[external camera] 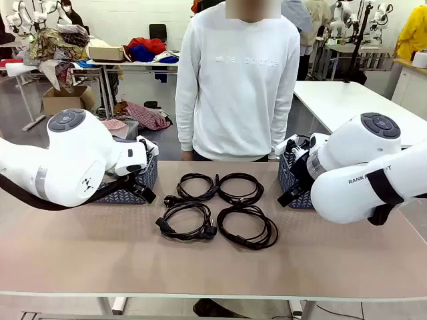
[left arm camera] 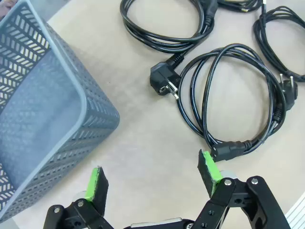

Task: Organize the cables according to human instructions.
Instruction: Pick up a bundle of cables and place it in the basket indicated by the human.

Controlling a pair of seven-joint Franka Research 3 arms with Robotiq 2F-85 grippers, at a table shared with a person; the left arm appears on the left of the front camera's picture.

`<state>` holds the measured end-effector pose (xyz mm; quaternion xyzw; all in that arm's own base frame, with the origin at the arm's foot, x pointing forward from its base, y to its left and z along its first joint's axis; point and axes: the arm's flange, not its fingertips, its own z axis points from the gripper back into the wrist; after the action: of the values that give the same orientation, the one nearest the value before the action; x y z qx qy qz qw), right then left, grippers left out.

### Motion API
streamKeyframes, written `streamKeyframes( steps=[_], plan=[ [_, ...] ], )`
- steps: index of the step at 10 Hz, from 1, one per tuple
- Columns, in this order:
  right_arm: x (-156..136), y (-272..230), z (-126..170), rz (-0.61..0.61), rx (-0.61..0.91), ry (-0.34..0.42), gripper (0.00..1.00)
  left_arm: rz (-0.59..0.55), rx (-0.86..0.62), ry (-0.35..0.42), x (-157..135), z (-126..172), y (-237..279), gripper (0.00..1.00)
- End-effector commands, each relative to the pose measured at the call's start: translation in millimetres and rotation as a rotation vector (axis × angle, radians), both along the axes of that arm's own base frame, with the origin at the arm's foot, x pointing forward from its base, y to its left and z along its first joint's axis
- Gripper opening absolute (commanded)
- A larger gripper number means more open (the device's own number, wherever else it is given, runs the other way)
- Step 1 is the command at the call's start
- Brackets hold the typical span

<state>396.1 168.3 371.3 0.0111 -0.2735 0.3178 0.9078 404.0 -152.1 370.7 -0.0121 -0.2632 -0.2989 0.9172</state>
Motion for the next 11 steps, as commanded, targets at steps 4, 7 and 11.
streamKeyframes(
  steps=[4, 7, 11],
  plan=[
    [0.0, 0.0, 0.0, 0.0, 0.0, 0.0, 1.0, 0.0, 0.0, 0.0, 0.0, 0.1, 0.0, 1.0],
    [0.0, 0.0, 0.0, 0.0, 0.0, 0.0, 1.0, 0.0, 0.0, 0.0, 0.0, 0.1, 0.0, 1.0],
    [-0.1, 0.1, 0.0, 0.001, -0.001, 0.0, 1.0, -0.018, -0.023, 0.008, -0.8, 8.2, 1.3, 1.0]
  ],
)
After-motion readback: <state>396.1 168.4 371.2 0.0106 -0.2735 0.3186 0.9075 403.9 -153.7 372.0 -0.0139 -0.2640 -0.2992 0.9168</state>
